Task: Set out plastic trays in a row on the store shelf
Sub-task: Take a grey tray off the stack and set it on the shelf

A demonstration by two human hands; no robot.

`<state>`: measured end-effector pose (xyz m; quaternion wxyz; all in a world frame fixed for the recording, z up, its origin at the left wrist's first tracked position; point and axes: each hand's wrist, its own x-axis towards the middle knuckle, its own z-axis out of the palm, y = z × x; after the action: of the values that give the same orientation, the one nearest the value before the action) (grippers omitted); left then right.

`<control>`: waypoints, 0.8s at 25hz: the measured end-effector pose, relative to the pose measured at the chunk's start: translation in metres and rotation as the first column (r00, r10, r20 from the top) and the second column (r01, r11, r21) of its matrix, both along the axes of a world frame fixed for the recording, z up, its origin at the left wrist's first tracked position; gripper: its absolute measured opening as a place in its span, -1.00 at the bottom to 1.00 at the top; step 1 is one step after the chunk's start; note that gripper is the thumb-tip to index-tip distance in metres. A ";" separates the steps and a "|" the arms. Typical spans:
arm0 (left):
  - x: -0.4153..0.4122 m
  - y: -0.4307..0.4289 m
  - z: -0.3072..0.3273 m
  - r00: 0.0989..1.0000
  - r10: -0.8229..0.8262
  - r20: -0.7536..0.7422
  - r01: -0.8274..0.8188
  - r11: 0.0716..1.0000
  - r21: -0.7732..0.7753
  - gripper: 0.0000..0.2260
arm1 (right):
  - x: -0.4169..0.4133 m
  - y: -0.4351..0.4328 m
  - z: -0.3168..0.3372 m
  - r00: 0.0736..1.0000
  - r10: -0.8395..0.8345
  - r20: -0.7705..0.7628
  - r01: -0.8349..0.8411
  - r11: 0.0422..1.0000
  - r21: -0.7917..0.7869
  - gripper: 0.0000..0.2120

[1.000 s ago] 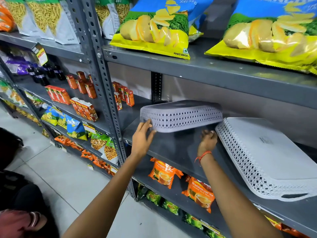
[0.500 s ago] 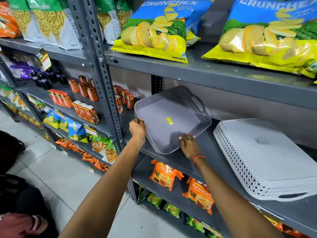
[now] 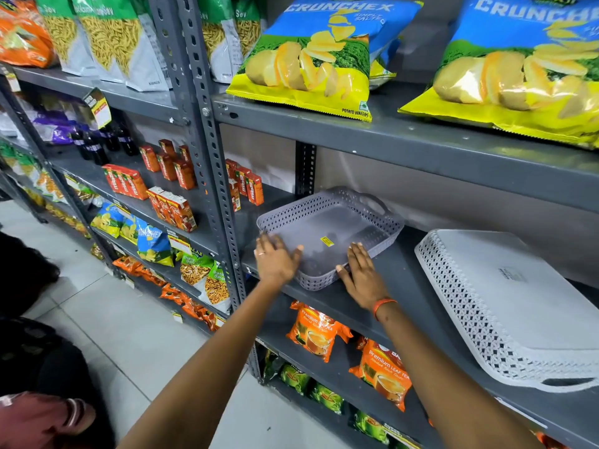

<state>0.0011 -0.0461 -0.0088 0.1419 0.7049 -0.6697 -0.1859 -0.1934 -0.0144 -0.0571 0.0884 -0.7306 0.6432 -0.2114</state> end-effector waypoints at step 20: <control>0.044 -0.007 0.015 0.944 -0.150 0.293 0.198 0.970 -0.142 -0.71 | -0.039 0.014 0.000 0.986 -0.084 -0.146 0.025 0.930 -0.367 -0.84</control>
<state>0.0451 -0.0531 0.0063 0.0880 0.6472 -0.7562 -0.0386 -0.2328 -0.0002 -0.0570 -0.1061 -0.7308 0.6178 -0.2702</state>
